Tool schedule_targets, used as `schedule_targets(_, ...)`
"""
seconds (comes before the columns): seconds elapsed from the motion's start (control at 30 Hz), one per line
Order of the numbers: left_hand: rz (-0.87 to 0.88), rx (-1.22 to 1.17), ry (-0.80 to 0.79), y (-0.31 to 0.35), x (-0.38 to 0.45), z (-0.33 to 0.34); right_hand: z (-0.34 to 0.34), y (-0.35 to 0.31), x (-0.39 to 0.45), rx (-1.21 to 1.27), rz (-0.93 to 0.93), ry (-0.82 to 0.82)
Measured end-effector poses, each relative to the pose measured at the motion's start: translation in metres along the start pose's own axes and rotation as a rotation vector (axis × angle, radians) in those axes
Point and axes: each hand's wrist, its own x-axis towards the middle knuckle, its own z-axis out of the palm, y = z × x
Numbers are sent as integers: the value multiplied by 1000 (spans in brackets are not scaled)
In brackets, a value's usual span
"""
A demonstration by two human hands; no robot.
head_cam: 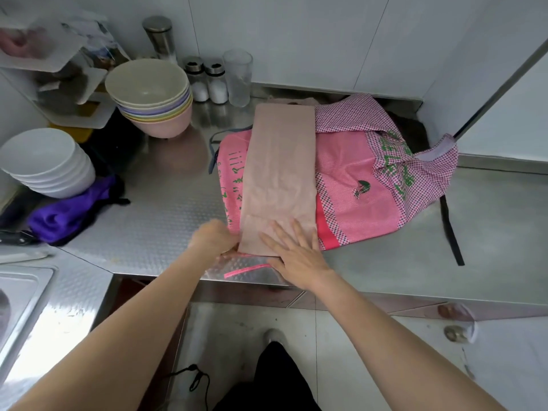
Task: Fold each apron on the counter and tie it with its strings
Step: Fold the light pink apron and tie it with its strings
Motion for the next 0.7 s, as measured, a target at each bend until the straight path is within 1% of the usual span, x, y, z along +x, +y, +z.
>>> schedule_targets(0.03,167,214,227,-4,2,-1,1,1,1,0,-3,-8)
schedule_targets(0.07,404,342,440,-7,1,-2,0,1,2,-8,-5,-11)
schedule_targets(0.1,699,419,590,-6,1,-1,-2,1,3,-17,-4,-18)
schedule_targets(0.13,969,486,624,-4,2,3,-4,0,4,-20,2,-29)
schedule_targets(0.17,1129,582,495,-2,2,11,-6,-2,4,-17,3,-41)
schedule_targets(0.2,1143,678,301,-2,6,18,-9,-2,5,-14,-5,-53)
schedule_targets(0.23,1033,760,130,0,11,24,-12,0,4,-20,-24,-59)
schedule_targets(0.27,897,822,58,-1,15,28,-14,3,3,-31,-52,-53)
schedule_targets(0.3,803,856,51,-2,15,27,-17,9,2,-41,-78,-29)
schedule_targets(0.33,771,853,71,-4,16,26,-18,16,1,-36,-94,6)
schedule_targets(0.37,820,832,153,-5,17,25,-19,25,0,-20,-97,40)
schedule_targets(0.4,854,808,188,-3,15,23,-18,32,-1,-6,-94,59)
schedule_targets(0.43,871,799,187,1,13,19,-18,37,-2,5,-94,65)
schedule_targets(0.47,897,743,207,0,16,17,-17,39,-2,27,-91,63)
schedule_targets(0.5,881,648,172,1,17,14,-18,40,0,65,-93,61)
schedule_targets(0.57,754,454,70,5,16,8,-25,42,4,237,-87,80)
schedule_targets(0.6,707,381,50,7,18,5,-31,43,8,350,-67,93)
schedule_targets(0.63,681,316,53,7,20,3,-38,45,11,458,-39,95)
schedule_targets(0.7,613,208,81,8,22,-1,-52,54,14,693,69,30)
